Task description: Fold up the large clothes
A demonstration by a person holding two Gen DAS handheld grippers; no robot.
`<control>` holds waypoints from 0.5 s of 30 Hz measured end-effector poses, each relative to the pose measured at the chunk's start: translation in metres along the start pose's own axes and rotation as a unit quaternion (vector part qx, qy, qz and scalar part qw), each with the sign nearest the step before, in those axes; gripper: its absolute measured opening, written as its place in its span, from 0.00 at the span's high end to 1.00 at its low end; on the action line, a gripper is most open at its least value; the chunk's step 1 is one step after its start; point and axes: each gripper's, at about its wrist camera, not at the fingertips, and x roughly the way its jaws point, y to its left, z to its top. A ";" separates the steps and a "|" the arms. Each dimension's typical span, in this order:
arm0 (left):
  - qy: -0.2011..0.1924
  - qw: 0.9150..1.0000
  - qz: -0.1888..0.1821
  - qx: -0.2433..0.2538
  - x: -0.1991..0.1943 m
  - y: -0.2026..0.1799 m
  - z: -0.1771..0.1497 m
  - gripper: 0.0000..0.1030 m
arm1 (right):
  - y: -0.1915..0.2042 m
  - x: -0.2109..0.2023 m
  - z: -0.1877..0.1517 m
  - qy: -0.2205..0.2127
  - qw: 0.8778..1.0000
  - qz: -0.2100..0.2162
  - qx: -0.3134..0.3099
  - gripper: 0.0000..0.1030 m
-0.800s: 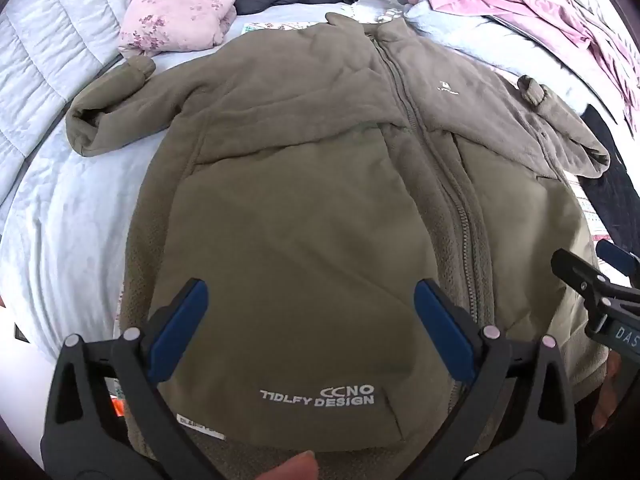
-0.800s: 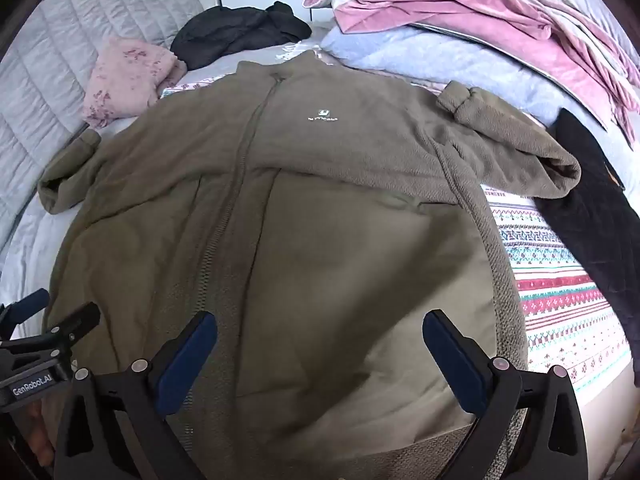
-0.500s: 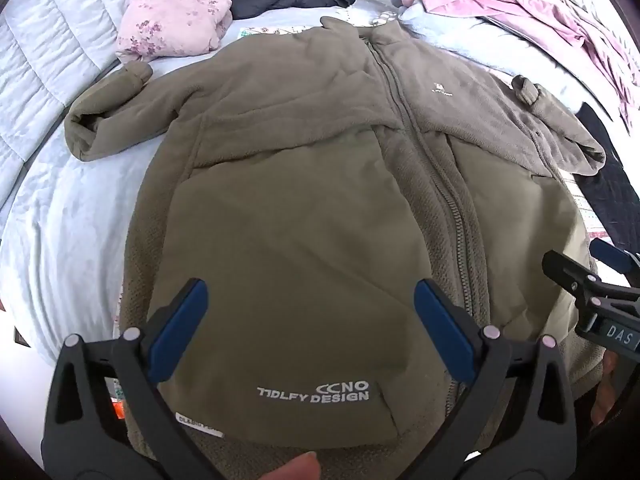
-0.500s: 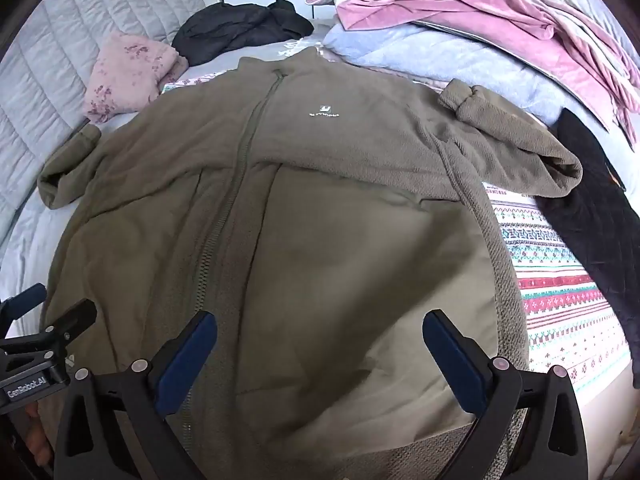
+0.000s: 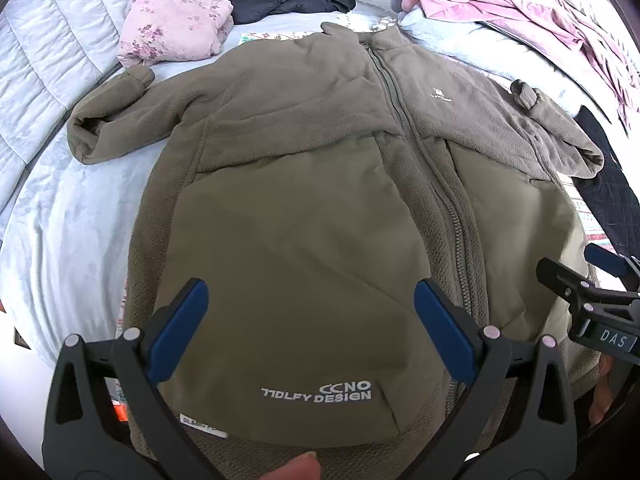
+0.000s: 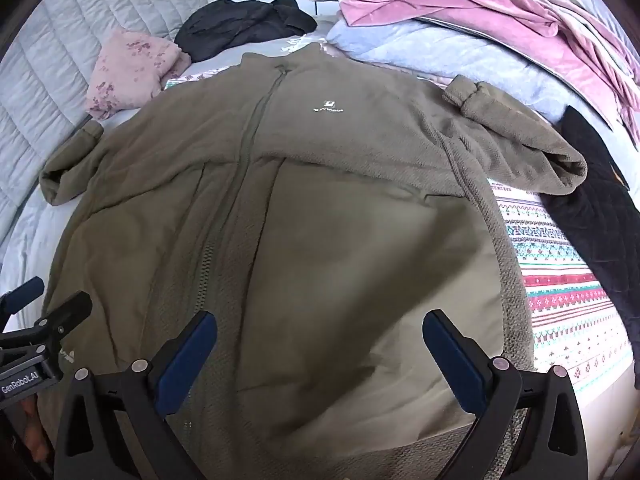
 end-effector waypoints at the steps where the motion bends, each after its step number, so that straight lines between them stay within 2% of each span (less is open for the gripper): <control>1: 0.000 1.000 0.000 0.000 0.000 0.000 0.000 0.01 | 0.000 0.000 0.000 0.000 1.000 0.001 0.000 0.00; 15: -0.003 1.000 0.002 0.000 -0.001 -0.001 0.001 0.01 | -0.001 0.000 -0.001 -0.001 1.000 0.001 0.003 0.00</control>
